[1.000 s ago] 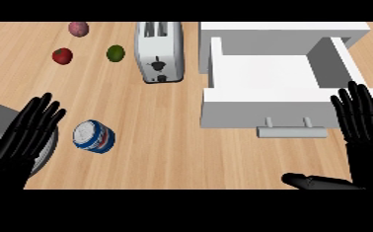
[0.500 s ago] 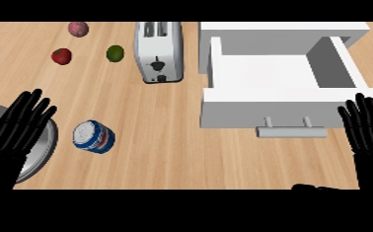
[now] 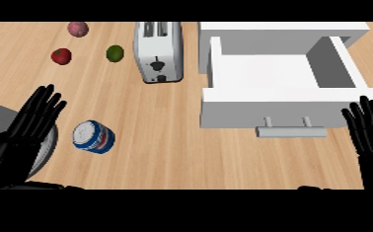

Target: Pick up the can, place it into the drawer and close the drawer

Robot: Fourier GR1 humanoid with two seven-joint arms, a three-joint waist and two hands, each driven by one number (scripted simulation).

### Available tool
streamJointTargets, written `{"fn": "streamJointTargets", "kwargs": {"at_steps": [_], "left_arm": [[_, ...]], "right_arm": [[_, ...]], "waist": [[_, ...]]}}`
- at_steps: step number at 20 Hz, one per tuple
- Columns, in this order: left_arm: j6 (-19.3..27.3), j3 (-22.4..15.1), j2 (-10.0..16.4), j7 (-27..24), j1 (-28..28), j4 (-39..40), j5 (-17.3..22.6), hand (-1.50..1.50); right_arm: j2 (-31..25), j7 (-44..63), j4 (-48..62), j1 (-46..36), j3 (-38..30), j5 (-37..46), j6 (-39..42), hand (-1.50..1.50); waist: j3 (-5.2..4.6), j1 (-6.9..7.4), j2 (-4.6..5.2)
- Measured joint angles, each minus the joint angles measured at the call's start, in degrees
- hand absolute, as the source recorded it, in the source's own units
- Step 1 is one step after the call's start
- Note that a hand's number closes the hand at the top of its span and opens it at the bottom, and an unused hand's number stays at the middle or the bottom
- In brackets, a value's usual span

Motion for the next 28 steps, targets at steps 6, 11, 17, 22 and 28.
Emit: {"fn": "streamJointTargets", "kwargs": {"at_steps": [6,11,17,22,28], "left_arm": [[-0.19,-0.84,-1.95,-4.14,-0.06,4.64,-3.26,-1.50],[-1.11,0.84,-1.84,-9.93,-1.33,12.21,-4.77,-1.50],[-1.58,2.16,-1.60,-15.01,-0.96,17.45,-6.58,-1.50],[-2.36,4.34,-0.29,-19.76,-2.41,24.16,-7.26,-1.50],[-3.31,6.00,1.18,-24.56,-3.56,30.69,-8.29,-1.50]], "right_arm": [[0.16,-1.05,0.29,0.79,-1.43,-0.37,1.52,-1.50],[-0.02,-0.25,-1.05,1.22,-2.64,-1.54,2.79,-1.50],[-0.54,-0.63,1.34,-0.83,-4.44,-2.24,3.74,-1.50],[0.11,-4.31,4.23,0.17,-4.82,-1.17,5.03,-1.50],[1.36,-3.80,3.52,-0.60,-4.05,-0.10,4.39,-1.50]], "waist": [[-0.01,0.01,-0.01],[0.00,-0.03,0.01],[0.00,0.04,0.01],[-0.01,-0.04,0.02],[-0.01,0.00,0.01]]}}
